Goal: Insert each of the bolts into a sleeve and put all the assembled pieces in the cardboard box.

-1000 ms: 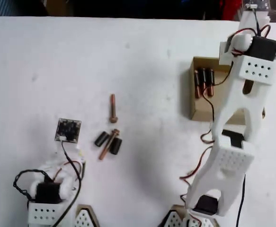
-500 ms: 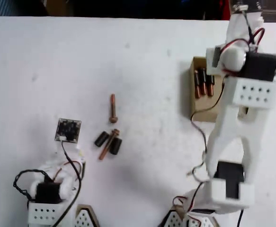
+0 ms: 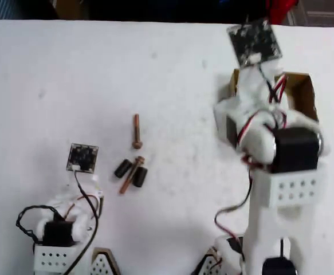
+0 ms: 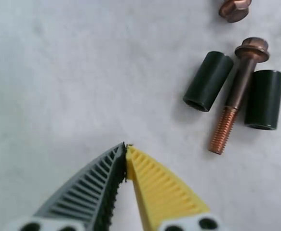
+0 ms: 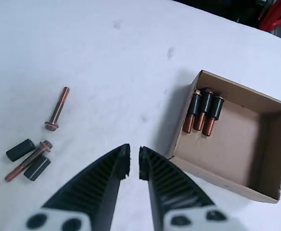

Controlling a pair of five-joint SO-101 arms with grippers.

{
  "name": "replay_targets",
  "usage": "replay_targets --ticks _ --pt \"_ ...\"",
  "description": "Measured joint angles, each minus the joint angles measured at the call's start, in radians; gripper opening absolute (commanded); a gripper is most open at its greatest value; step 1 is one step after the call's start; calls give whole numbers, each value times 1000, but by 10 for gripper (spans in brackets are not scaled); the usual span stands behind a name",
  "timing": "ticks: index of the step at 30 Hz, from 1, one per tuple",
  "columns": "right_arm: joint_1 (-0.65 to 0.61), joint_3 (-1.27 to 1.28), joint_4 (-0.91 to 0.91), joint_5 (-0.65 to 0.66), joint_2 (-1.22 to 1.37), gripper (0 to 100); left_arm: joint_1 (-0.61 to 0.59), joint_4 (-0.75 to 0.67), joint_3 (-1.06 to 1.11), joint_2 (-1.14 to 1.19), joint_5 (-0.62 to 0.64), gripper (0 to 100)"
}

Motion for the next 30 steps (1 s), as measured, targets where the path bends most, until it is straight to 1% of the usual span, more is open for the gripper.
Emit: replay_targets --ticks 4,7,19,30 --pt "-51 123 -5 0 -100 18 0 0 0 0 0 27" --pt "-66 235 -51 0 -160 18 0 0 0 0 0 27" --pt "-147 753 -354 5 -404 18 0 0 0 0 0 27" --pt "-236 1079 -546 5 -439 19 0 0 0 0 0 27"
